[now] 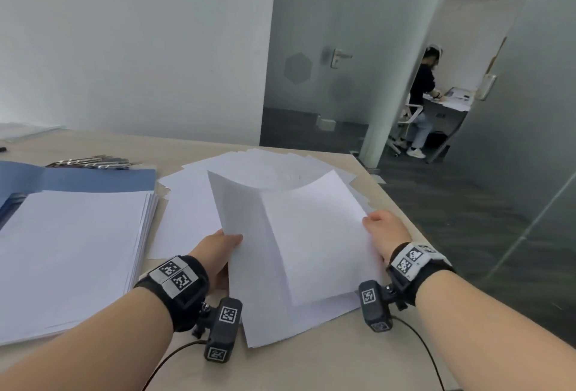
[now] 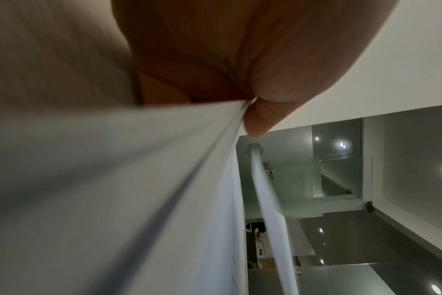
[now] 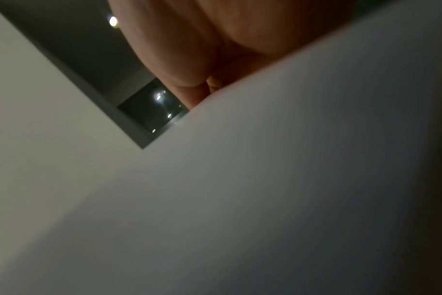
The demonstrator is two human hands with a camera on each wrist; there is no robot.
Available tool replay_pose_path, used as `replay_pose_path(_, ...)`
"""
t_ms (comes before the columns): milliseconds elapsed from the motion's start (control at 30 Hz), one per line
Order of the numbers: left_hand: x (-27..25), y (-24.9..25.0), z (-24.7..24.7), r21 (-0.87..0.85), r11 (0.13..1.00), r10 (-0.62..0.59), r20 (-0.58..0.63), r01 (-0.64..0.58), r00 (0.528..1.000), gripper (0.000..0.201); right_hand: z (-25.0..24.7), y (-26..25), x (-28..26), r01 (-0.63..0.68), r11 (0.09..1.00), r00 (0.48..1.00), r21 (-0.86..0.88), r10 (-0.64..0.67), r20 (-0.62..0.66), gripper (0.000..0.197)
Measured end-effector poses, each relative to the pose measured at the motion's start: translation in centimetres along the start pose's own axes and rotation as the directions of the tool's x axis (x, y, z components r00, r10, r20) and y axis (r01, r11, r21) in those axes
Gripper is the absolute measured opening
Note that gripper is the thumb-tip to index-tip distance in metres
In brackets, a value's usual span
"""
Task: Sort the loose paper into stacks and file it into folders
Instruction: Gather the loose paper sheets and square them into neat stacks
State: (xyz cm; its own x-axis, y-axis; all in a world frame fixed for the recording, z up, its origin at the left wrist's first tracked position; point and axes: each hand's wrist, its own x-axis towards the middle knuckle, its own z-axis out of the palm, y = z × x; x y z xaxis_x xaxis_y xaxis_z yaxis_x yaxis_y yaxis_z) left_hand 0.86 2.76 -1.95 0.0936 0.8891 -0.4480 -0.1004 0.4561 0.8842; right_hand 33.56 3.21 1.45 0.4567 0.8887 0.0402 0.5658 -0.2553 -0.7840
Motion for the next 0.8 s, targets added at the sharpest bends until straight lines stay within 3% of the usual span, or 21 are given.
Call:
replay_pose_path(100,-0.9,0.0,0.1,0.05,0.999,0.021,0.003,-0.021,1.0,0.037,2.7,-0.7,-2.1,0.043,0.998,0.993,-0.047,-0.037,0.116,0.008)
replay_pose_path(200,-1.5,-0.1,0.2,0.169,0.982,0.077,0.032,-0.082,0.997,0.025,4.4,-1.3,-3.5,0.041,0.997,0.959,-0.063,-0.021,0.284,0.017)
replay_pose_path(267,-1.5,-0.3,-0.1,0.235,0.963,0.127,0.019,-0.128,0.992,0.031,5.0,-1.4,-4.1,0.053,0.995,0.932,-0.085,-0.019,0.363,0.023)
replay_pose_path(400,-2.5,0.5,-0.2,0.252,0.931,0.265,0.024,-0.262,0.964,0.037,4.9,-1.1,-4.4,0.019,0.999,0.954,0.026,-0.026,0.298,0.031)
replay_pose_path(467,-3.4,1.5,-0.1,0.213,0.916,0.336,0.052,-0.339,0.94,0.035,4.6,-1.4,-4.8,-0.026,0.979,0.953,0.202,-0.037,0.301,0.052)
replay_pose_path(533,-4.2,2.6,-0.3,0.177,0.896,0.397,0.094,-0.407,0.913,0.037,4.5,-1.7,-4.9,-0.083,0.9,0.948,0.427,-0.061,0.313,0.063)
replay_pose_path(600,-4.6,3.6,-0.4,0.141,0.88,0.44,0.12,-0.454,0.89,0.046,4.1,-2.6,-5.4,-0.087,0.815,0.946,0.573,-0.113,0.304,0.042)
replay_pose_path(667,-4.9,4.6,-0.7,0.124,0.857,0.488,0.116,-0.5,0.865,0.048,3.5,-3.8,-6.2,-0.014,0.791,0.952,0.612,-0.176,0.249,0.021)
replay_pose_path(800,-5.4,6.1,-1.2,0.089,0.826,0.555,0.054,-0.557,0.83,0.05,2.6,-5.6,-7.8,0.172,0.767,0.946,0.618,-0.304,0.114,0.019)
